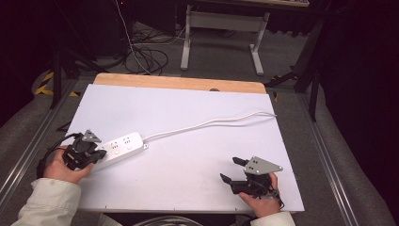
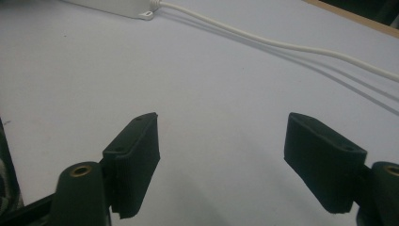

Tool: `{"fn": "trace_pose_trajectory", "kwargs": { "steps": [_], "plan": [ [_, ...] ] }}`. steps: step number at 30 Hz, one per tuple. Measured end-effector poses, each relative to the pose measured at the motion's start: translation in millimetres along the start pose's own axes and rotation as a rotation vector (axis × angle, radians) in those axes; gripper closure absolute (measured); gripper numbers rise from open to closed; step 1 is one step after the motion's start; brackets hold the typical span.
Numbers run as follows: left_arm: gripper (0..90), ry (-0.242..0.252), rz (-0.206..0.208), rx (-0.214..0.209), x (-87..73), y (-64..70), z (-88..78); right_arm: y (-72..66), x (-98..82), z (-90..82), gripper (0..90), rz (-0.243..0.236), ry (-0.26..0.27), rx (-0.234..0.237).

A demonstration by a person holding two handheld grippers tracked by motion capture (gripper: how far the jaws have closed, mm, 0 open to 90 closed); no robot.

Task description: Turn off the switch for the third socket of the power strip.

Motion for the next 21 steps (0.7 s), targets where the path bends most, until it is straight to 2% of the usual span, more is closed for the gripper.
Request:
{"fn": "trace_pose_trajectory", "kwargs": {
  "steps": [6,10,19,20,21],
  "plan": [
    [90.0,0.001,0.0,0.003,-0.2,0.9,0.2,0.1,-0.1,0.2,27.4,0.001,-0.001,0.0],
    [90.0,-0.008,0.016,0.028,-0.7,3.7,0.9,-0.1,-0.2,0.3,27.5,0.0,-0.003,-0.001],
    [90.0,-0.007,0.003,0.023,-0.2,3.4,0.4,0.1,-0.5,-0.5,27.5,0.002,-0.002,-0.003],
    [90.0,0.03,0.006,0.037,2.7,3.2,-1.9,0.2,-0.5,-0.8,27.4,0.001,-0.003,-0.004],
    [90.0,0.023,-0.011,0.009,3.1,5.4,-2.0,0.5,-0.5,-1.0,27.5,0.002,-0.003,-0.006]
  ]
}}
Point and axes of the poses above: each handheld gripper's, and its own axes: z roughly forward along the jaws, x roughly out of its top, y roughly to its right, the point moved 8 cm from there along z, roughly forward along the jaws, and after that the axes turned 2 degrees about -z, right-handed, at the moved point
